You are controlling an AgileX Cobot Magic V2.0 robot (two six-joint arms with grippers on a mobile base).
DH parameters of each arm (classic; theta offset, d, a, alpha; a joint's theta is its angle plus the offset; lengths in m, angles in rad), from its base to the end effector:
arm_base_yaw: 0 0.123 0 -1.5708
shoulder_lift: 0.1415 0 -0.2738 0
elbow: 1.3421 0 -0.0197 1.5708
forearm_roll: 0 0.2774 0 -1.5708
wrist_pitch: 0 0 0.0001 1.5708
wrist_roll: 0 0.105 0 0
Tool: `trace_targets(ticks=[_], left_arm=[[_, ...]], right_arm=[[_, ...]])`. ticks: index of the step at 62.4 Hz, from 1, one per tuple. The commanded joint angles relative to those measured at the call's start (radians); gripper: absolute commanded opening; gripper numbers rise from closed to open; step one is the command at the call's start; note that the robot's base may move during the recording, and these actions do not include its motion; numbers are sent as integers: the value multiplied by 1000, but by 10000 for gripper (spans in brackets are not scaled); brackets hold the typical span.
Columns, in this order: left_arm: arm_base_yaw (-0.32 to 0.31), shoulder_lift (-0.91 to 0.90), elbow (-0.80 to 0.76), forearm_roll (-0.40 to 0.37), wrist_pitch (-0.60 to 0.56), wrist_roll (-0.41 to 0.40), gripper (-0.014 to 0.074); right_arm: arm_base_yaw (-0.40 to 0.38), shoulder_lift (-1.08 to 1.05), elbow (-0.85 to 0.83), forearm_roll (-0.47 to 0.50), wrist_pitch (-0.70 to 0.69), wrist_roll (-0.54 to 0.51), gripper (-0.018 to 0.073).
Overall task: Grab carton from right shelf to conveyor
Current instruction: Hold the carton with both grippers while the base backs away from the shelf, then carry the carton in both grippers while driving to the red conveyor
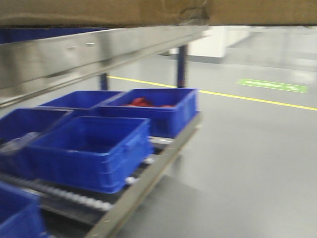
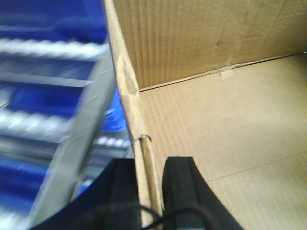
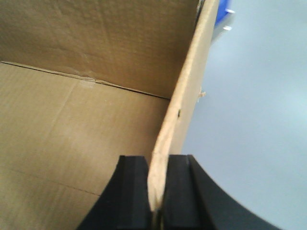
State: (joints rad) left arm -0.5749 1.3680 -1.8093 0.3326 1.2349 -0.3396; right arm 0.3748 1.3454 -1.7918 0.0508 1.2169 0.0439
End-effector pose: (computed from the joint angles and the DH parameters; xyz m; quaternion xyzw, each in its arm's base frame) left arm 0.2609 -0.1305 0.4896 0.0893 0.8912 -0.0345 0.4434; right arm 0.2654 0.1098 0.4876 -0.1509 0.8902 0.1139 0.4146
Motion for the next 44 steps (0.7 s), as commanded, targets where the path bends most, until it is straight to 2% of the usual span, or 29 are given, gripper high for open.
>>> trace_targets(ticks=[1,44], left_arm=[[-14,-8,-5,-31,-56,13,-16],[-14,-8,-5,-31,-56,13,-16]], right_arm=[[-1,-6,0,26,-51,-16,-67],[-1,-6,0,26,-51,-16,-67]])
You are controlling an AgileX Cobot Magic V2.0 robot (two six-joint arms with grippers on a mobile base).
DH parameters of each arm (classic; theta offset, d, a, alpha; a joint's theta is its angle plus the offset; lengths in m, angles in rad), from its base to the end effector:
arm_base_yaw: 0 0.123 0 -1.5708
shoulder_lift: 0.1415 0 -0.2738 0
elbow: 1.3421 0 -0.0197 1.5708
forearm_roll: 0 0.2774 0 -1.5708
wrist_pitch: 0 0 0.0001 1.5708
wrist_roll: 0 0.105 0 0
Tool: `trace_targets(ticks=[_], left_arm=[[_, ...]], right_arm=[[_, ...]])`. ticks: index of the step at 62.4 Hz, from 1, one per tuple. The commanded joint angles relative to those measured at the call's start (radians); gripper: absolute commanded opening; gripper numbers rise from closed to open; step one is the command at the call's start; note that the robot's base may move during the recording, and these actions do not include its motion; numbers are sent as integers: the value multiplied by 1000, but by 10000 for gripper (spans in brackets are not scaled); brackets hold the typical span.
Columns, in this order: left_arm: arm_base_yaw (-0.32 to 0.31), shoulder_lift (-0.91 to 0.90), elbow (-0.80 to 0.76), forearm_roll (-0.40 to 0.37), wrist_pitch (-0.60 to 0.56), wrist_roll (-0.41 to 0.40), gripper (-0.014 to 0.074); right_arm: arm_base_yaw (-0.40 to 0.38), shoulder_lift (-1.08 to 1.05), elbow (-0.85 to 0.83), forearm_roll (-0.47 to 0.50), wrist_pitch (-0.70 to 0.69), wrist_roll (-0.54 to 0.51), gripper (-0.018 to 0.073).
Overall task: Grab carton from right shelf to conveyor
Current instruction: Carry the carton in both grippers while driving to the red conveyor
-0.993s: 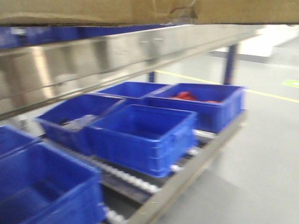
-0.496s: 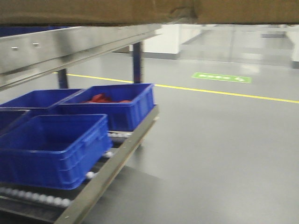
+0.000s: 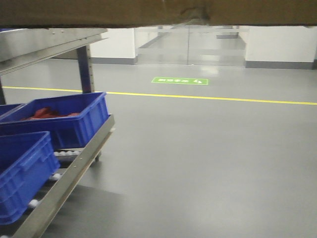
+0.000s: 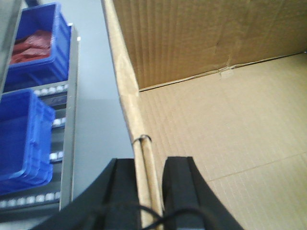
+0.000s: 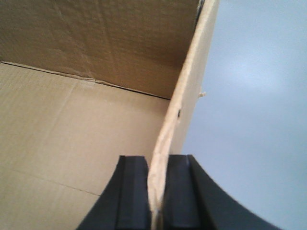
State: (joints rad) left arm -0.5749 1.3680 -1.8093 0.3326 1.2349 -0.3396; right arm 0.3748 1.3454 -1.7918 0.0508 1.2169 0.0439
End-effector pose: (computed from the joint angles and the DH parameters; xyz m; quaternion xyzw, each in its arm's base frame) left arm 0.2609 -0.1305 0.4896 0.0893 0.8912 -0.0345 0.4434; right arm 0.2654 0.1098 0.4876 -0.1509 0.8902 0.1139 0.4146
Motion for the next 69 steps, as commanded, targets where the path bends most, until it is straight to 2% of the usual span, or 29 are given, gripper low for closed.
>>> trace_targets(ticks=[1,69], left_arm=[[-14,-8,-5,-31,-56,13,-16],[-14,-8,-5,-31,-56,13,-16]], right_arm=[[-1,-6,0,26,-51,-16,-67],[-1,-6,0,26,-51,-16,-67]])
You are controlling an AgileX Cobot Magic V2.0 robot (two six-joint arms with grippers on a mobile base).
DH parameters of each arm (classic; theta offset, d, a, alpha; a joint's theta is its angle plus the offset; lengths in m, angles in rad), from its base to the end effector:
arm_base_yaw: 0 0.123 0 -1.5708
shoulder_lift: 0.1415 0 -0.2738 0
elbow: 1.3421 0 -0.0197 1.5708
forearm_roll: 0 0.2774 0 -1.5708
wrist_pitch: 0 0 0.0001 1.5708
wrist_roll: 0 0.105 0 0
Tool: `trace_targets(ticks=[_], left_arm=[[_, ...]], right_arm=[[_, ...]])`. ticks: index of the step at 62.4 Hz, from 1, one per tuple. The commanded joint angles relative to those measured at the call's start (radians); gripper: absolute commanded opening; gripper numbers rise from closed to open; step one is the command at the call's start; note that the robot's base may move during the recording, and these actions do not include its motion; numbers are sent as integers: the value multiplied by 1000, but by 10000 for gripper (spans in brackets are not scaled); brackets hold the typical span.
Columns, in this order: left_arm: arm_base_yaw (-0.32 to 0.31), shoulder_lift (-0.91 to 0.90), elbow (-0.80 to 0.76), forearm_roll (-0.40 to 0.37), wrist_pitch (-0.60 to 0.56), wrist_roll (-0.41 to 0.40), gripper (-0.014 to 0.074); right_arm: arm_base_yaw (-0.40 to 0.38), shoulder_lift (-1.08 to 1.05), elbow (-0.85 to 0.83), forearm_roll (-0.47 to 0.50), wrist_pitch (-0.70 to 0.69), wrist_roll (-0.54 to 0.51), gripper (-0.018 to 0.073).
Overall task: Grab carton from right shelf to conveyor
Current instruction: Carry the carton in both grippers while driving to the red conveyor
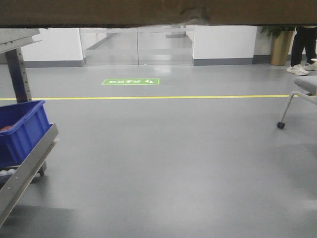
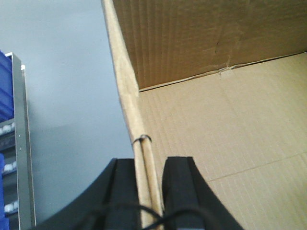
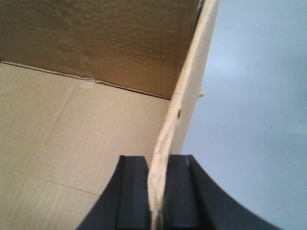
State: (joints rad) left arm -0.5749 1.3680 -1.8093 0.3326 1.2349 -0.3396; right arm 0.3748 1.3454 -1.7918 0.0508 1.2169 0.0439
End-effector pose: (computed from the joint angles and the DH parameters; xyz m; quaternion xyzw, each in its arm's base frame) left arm 0.2609 -0.1305 0.4896 0.0893 0.8912 -0.0345 0.4434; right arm 0.2654 0.1098 0.4876 -0.1509 0.8902 0.1139 0.4146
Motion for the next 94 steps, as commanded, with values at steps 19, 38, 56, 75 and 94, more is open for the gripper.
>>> trace_targets(ticks=[19,38,56,75,94], left_arm=[[-14,-8,-5,-31,-56,13,-16],[-14,-8,-5,-31,-56,13,-16],[-14,-8,-5,-31,-58,13,-16],[-14,-8,-5,-31,-58,13,-16],[-14,-8,-5,-31,-58,13,-16]], right_arm=[[-1,-6,0,26,-51,-16,-67],[-1,-6,0,26,-51,-16,-67],[-1,-4,0,26,-51,-16,-67],[-1,17,0,26,-100,-16,-67],[-1,61,0,26,-248,-16,-67]])
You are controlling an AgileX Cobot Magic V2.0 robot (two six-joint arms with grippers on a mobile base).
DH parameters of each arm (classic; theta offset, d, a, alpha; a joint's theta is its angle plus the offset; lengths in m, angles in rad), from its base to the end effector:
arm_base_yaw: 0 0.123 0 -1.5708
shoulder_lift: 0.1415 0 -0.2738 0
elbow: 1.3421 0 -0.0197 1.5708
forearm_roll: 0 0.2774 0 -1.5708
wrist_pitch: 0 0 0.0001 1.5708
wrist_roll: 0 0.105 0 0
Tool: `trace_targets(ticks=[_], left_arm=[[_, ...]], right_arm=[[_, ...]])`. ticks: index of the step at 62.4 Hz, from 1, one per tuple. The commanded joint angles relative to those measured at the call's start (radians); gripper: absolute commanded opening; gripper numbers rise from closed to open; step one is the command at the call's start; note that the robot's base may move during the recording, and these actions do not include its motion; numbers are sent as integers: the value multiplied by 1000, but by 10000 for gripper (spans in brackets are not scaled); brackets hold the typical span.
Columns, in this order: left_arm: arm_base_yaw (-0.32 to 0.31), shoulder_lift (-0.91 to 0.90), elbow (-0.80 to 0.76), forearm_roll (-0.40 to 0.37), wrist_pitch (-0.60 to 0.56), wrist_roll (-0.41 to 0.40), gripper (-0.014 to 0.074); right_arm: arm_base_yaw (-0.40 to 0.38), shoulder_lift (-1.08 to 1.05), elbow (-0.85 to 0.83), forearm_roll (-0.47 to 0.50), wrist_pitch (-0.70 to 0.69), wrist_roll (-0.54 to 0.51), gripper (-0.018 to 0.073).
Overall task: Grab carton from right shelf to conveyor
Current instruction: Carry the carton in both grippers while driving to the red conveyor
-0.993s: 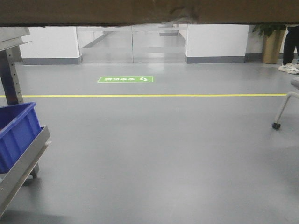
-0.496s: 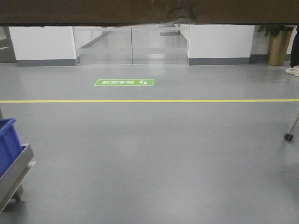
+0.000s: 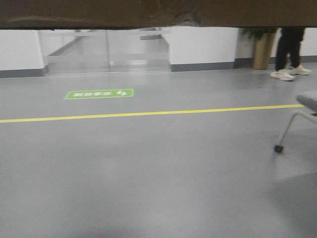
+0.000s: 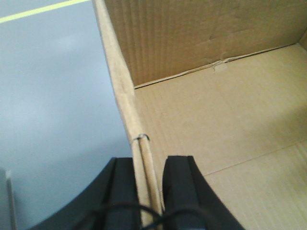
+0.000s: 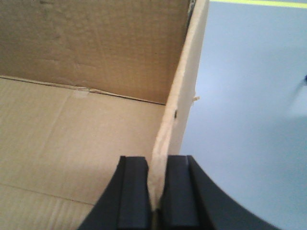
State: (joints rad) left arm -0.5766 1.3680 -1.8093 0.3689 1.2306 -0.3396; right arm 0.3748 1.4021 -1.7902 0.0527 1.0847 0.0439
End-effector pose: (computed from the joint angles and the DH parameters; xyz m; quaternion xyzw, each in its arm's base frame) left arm 0.2622 -0.1279 0.4910 0.0883 0.8875 -0.0192 0.4518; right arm 0.2924 0.1203 0.4811 -0.1458 0.8743 0.1218 0.4467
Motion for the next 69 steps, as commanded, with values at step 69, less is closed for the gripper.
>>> trace_targets(ticks=[69], left_arm=[[-12,-8,-5,-67,-54,13,-16]], right_arm=[[-1,65,-2,24,-256,-16,-67]])
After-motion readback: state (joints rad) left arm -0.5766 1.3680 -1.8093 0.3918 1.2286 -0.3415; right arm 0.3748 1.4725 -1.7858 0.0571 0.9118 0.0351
